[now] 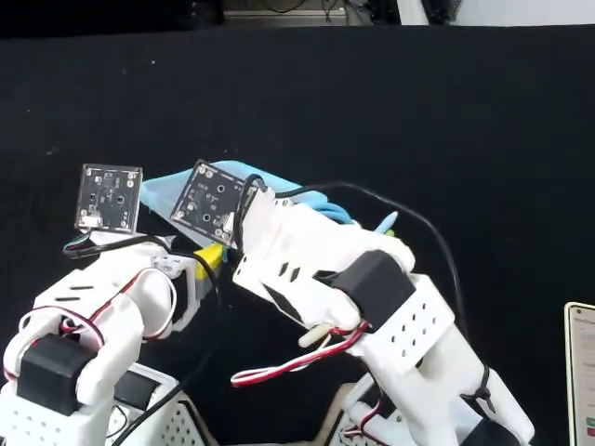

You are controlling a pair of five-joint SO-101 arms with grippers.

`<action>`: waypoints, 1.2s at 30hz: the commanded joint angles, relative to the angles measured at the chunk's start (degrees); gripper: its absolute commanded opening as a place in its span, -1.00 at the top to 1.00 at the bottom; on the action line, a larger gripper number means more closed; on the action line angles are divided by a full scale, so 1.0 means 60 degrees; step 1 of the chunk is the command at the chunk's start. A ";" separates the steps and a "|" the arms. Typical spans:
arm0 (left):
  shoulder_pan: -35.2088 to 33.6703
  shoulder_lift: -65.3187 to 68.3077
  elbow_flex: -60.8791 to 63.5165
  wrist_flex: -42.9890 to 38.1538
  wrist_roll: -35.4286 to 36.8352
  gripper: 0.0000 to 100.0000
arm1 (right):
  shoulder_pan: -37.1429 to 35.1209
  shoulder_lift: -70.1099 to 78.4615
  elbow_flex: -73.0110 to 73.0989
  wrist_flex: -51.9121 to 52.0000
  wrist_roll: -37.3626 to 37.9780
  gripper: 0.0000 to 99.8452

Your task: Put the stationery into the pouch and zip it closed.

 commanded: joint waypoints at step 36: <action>0.0271 -0.0220 -0.1297 0.0952 0.0733 0.57 | 0.0000 -0.0300 -0.0095 -0.0220 -0.0044 0.98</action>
